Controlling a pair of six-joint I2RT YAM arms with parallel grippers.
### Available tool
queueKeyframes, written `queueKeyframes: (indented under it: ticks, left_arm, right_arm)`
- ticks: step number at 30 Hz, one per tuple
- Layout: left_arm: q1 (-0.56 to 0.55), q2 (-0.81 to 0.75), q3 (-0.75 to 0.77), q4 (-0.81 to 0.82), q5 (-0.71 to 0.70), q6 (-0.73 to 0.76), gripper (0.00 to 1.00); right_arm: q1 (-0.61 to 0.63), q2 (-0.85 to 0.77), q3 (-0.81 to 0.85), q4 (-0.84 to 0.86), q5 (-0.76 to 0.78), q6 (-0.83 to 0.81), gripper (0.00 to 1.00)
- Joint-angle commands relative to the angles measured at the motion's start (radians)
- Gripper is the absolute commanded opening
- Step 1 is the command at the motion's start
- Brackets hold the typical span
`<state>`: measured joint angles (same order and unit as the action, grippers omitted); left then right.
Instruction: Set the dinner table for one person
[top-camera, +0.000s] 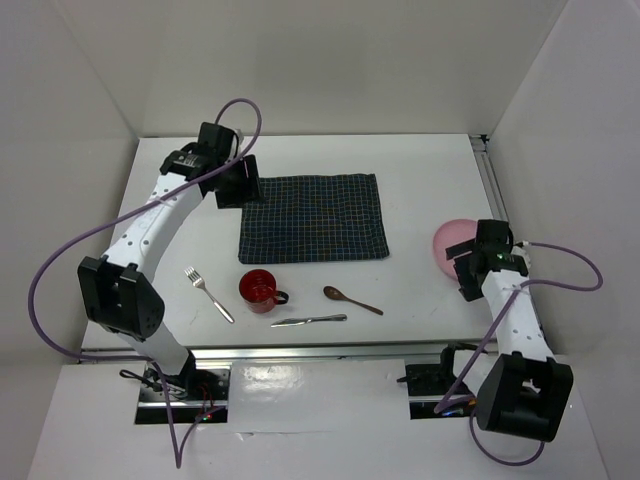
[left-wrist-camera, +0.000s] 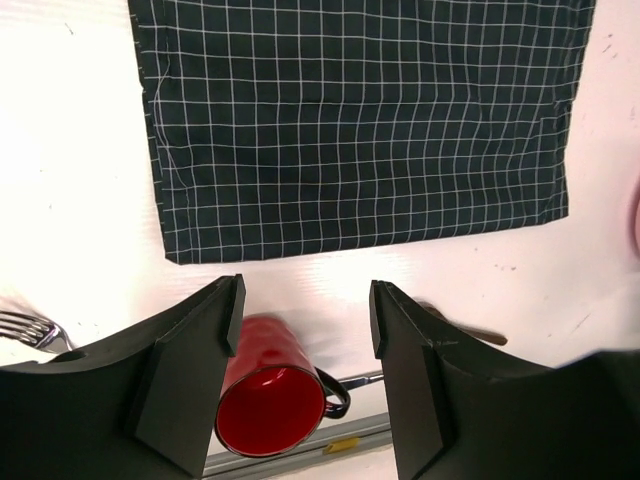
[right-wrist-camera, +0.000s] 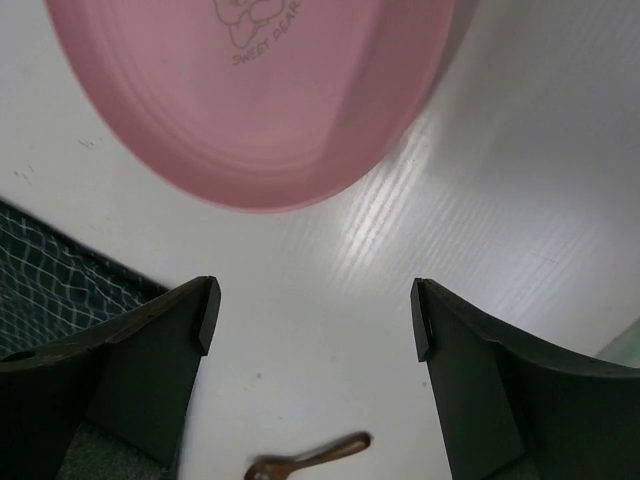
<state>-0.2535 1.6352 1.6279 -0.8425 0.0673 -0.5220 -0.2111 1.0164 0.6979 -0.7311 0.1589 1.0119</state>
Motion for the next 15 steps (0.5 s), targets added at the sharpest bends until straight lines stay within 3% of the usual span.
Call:
queueKeyframes:
  ticks: [1, 10, 15]
  left_arm:
    - [-0.006, 0.0, -0.005, 0.031, 0.005, 0.017, 0.7]
    - [-0.015, 0.018, -0.025, 0.04, 0.005, 0.017, 0.7]
    - [-0.015, 0.018, -0.034, 0.04, 0.005, 0.017, 0.7]
  right_arm:
    - [-0.03, 0.034, -0.014, 0.127, -0.012, 0.103, 0.89]
    - [-0.03, 0.108, -0.077, 0.202, -0.012, 0.275, 0.89]
    - [-0.03, 0.126, -0.127, 0.265, -0.015, 0.309, 0.82]
